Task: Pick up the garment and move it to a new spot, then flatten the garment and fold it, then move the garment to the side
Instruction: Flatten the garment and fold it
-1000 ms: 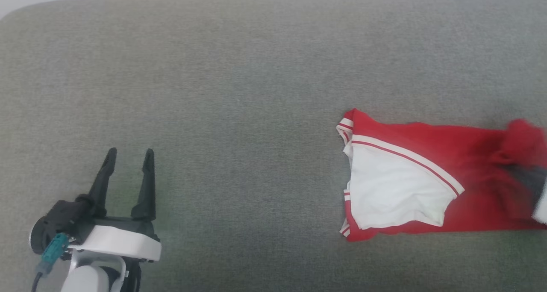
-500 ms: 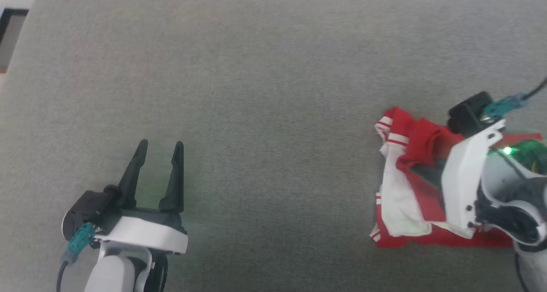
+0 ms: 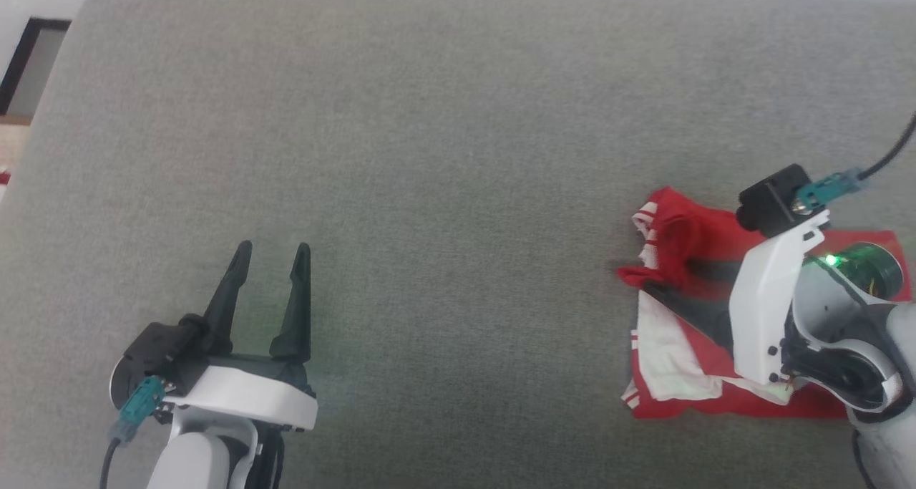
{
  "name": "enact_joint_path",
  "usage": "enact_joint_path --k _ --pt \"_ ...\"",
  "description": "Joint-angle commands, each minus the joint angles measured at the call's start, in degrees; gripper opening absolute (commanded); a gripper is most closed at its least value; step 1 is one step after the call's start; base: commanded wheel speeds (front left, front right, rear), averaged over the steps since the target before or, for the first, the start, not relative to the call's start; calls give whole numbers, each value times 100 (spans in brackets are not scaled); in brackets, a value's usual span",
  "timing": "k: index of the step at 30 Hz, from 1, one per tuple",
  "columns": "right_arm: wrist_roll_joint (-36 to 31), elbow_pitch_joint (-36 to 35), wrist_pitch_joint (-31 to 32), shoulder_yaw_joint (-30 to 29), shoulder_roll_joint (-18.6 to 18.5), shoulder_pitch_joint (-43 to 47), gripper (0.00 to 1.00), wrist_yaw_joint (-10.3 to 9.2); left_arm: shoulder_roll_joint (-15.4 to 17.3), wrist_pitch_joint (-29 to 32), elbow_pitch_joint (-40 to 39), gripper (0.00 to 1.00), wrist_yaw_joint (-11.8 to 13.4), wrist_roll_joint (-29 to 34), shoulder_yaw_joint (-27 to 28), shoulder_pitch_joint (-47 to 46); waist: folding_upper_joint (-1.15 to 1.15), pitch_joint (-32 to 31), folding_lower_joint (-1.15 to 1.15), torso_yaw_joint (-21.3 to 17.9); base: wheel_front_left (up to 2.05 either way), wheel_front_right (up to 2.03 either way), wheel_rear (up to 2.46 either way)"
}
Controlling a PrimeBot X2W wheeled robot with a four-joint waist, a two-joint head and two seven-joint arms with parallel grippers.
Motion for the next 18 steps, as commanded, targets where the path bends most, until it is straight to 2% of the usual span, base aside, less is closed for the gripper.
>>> enact_joint_path --k 1,6,10,18 --pt "75 -8 -78 -33 -8 66 100 1 21 -26 3 100 -7 14 9 41 0 -116 0 -100 0 0 0" --pt "355 45 -526 -129 -65 89 100 1 118 -26 7 100 -7 -9 11 153 0 -337 0 -327 0 0 0" --pt "493 314 -1122 -162 -104 85 100 1 192 -26 56 100 -7 -54 -78 243 0 -482 0 -509 0 0 0" --pt "414 1284 -3222 30 -68 -18 100 1 306 -26 270 100 -7 -225 -121 237 0 -716 0 -864 0 0 0"
